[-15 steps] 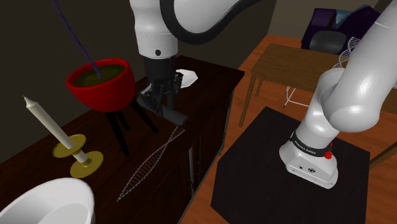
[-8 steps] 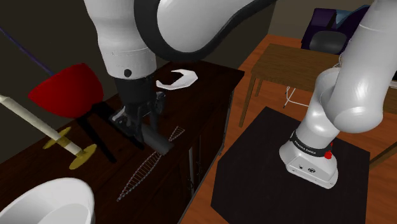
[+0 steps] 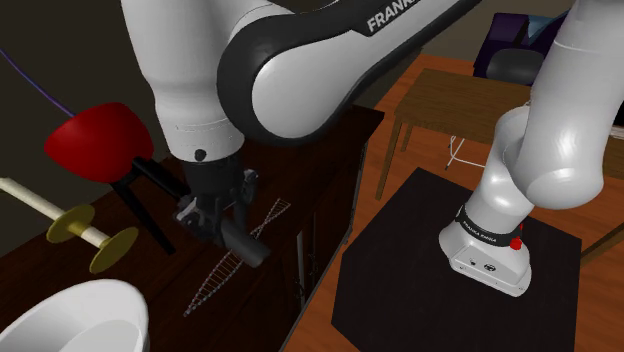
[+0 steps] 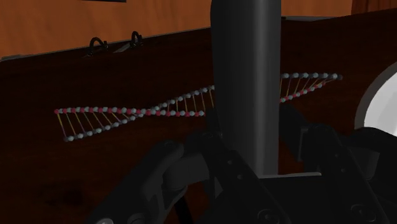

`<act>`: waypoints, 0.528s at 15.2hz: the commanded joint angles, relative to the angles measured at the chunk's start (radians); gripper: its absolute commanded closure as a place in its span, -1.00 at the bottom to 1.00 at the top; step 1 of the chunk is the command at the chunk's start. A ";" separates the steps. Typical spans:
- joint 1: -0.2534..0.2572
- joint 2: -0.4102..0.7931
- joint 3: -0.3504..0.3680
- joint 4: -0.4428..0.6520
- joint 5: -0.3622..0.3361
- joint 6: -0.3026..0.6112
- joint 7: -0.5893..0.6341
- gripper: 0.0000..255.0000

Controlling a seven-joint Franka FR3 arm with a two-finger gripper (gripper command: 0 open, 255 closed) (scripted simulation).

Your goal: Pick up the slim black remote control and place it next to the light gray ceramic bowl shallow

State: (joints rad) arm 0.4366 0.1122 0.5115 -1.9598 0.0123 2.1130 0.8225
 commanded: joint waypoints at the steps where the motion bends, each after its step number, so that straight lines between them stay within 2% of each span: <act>1: 0.000 0.009 -0.001 -0.017 -0.005 0.025 0.001 1.00; 8: 0.006 0.052 -0.005 -0.066 -0.030 0.112 0.014 1.00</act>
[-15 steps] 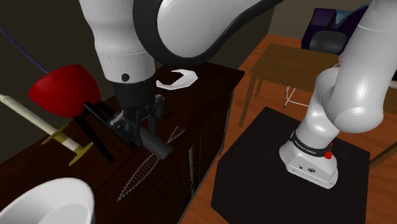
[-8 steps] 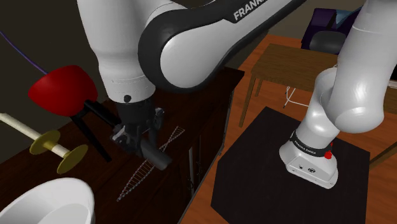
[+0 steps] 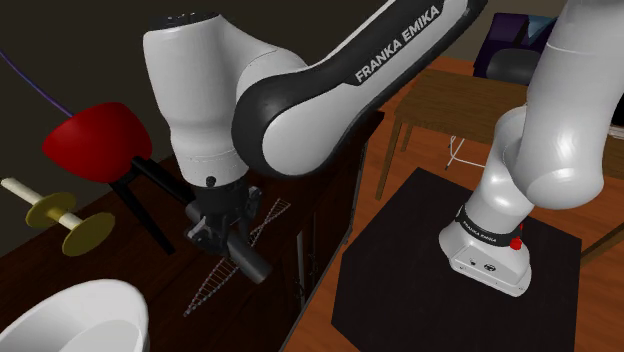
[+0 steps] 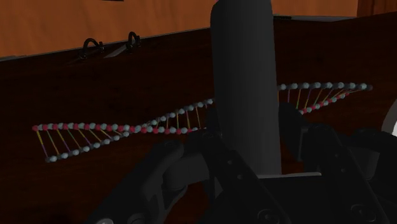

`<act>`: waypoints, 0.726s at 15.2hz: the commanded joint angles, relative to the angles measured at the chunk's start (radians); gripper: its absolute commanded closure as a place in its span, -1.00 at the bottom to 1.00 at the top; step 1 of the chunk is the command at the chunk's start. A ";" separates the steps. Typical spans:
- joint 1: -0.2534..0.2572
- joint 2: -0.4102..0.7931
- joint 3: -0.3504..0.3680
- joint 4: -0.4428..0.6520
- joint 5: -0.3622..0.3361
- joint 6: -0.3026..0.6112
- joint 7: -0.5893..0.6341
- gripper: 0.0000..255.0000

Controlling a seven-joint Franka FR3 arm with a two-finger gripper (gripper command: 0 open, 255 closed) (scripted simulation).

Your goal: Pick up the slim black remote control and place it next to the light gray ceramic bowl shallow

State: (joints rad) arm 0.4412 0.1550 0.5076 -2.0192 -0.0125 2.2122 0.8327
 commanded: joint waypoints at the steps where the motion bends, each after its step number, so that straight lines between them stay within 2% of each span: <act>1: 0.003 0.016 -0.002 -0.013 -0.009 0.025 0.006 1.00; 11: 0.017 0.093 -0.016 -0.061 -0.059 0.142 0.034 1.00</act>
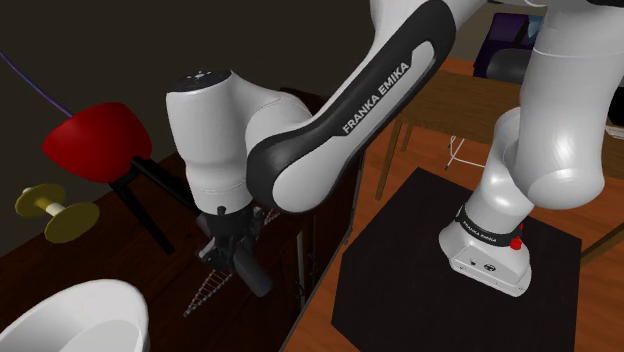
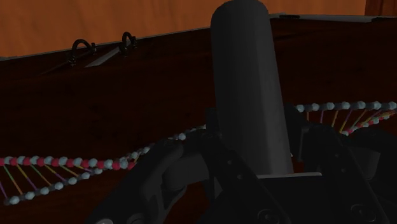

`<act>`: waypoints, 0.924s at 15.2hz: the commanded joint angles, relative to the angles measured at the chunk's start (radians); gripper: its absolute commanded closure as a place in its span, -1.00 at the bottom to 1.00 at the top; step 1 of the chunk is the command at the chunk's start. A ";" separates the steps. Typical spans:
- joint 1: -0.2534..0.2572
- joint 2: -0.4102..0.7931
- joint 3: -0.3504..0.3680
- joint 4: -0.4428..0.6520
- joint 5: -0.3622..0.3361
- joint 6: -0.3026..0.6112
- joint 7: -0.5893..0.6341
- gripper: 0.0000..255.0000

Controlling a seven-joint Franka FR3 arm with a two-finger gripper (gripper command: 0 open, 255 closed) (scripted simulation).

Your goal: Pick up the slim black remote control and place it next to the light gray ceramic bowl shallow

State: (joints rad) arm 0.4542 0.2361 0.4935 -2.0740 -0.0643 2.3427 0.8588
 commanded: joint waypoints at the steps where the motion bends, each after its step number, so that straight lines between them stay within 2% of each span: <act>1: 0.004 0.012 -0.002 -0.006 -0.007 0.011 0.008 1.00; 7: 0.004 0.012 -0.002 -0.006 -0.007 0.011 0.008 1.00; 8: 0.004 0.014 -0.003 -0.004 -0.008 0.011 0.008 -1.00; 13: 0.004 0.012 -0.002 -0.006 -0.007 0.011 0.008 -1.00; 14: -0.003 -0.012 0.003 0.002 0.009 -0.017 -0.003 -1.00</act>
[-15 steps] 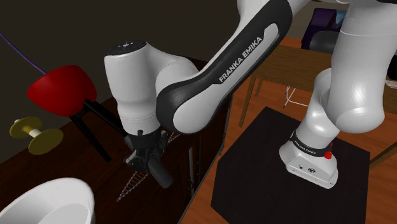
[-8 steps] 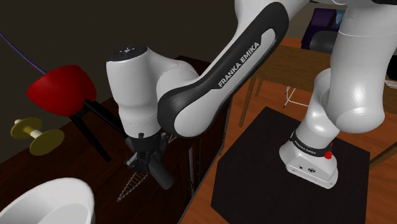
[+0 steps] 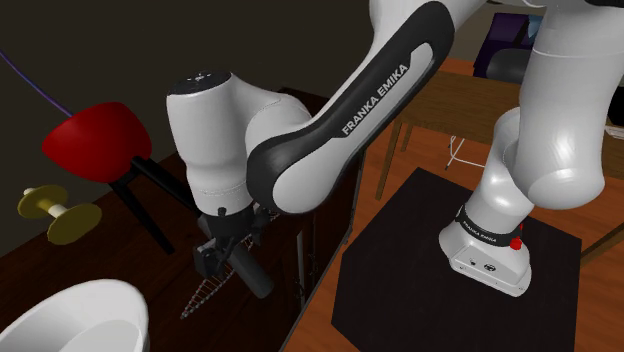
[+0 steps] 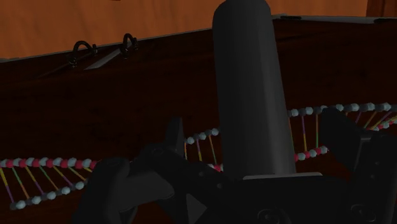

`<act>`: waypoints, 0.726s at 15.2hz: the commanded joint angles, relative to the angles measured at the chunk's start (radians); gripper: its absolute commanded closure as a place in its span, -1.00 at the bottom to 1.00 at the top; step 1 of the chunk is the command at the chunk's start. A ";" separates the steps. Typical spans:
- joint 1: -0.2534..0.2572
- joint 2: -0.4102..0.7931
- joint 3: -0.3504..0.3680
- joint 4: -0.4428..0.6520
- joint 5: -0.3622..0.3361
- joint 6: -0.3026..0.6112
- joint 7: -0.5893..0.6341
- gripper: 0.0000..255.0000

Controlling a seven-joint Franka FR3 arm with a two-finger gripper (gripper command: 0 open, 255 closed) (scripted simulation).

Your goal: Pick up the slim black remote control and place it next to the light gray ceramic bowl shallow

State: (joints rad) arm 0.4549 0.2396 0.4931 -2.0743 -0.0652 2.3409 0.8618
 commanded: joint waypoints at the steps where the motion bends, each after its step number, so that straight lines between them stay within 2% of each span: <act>1: -0.009 -0.038 0.008 0.011 0.024 -0.044 -0.015 -1.00; 3: -0.018 -0.075 0.013 0.030 0.048 -0.098 -0.032 -1.00; 11: -0.018 -0.075 0.013 0.030 0.048 -0.098 -0.032 -1.00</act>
